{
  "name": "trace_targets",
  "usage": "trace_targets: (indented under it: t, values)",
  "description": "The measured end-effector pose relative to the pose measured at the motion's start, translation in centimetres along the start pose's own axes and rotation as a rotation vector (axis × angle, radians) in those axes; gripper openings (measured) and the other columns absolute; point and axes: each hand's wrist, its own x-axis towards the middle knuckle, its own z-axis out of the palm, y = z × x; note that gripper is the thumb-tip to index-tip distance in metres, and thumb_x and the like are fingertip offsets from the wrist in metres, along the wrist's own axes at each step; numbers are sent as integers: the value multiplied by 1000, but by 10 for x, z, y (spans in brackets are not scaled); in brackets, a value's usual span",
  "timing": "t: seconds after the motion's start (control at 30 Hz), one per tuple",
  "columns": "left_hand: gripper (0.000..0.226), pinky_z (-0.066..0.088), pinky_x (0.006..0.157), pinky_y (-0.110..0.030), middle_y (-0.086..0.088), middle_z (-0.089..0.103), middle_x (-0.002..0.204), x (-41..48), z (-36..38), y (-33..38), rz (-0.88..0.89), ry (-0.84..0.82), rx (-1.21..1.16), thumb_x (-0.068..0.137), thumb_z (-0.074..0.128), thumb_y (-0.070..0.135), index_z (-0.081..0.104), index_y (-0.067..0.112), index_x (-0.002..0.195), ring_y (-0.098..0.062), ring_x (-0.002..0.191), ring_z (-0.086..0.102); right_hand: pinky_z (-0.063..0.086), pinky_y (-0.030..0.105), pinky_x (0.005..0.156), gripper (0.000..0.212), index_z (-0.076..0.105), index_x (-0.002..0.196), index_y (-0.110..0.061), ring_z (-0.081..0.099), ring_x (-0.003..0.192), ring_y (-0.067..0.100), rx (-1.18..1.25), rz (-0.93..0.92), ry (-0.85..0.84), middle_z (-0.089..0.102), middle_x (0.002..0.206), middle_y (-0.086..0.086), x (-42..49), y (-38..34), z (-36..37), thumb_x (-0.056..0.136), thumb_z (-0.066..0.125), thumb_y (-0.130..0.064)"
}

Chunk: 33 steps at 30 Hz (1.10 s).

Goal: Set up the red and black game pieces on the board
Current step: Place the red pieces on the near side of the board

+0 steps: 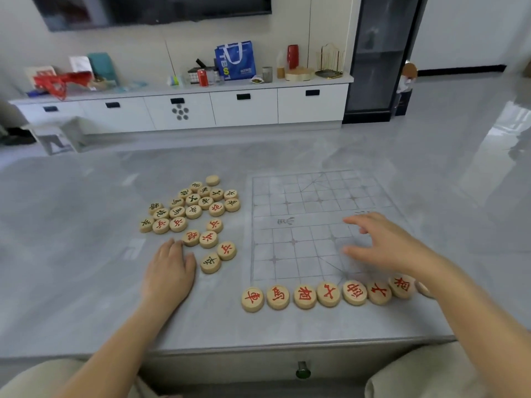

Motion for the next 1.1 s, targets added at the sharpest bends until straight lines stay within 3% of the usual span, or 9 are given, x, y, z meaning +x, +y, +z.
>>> trace_targets:
  t: [0.4,0.53,0.7,0.93,1.1]
  values:
    - [52,34,109,-38,-9,45,143,2,1,-6,-21,-4,-28,95,44,35,39,9,140,-24,131,41,32,18,92,62,32,141,-36,38,118,-1,72,-128,-43,33,139,-17,36,-1,26,86,58,-47]
    - [50,38,105,-38,-6,50,137,1,-3,-8,-101,-1,-209,92,55,31,44,13,136,-21,124,48,34,19,94,60,33,139,-38,40,119,-1,90,-159,-41,34,137,-19,36,2,25,85,58,-48]
    - [44,38,106,-38,-4,52,136,7,-8,0,-209,-11,-451,93,55,25,46,14,135,-18,124,48,34,19,93,58,35,138,-39,40,120,-1,108,-184,-32,34,136,-20,37,-1,22,85,57,-49]
    - [48,42,101,-43,-2,57,128,9,2,20,-235,-29,-424,92,54,37,46,22,136,-19,116,53,29,16,88,56,34,138,-38,37,111,-5,115,-161,-22,30,122,-24,31,3,18,87,56,-47]
    - [48,41,102,-41,-4,55,130,10,2,20,-211,-36,-401,93,54,35,45,19,137,-21,118,51,32,17,90,57,33,138,-39,39,113,-4,122,-158,-28,33,130,-22,30,2,17,87,54,-49]
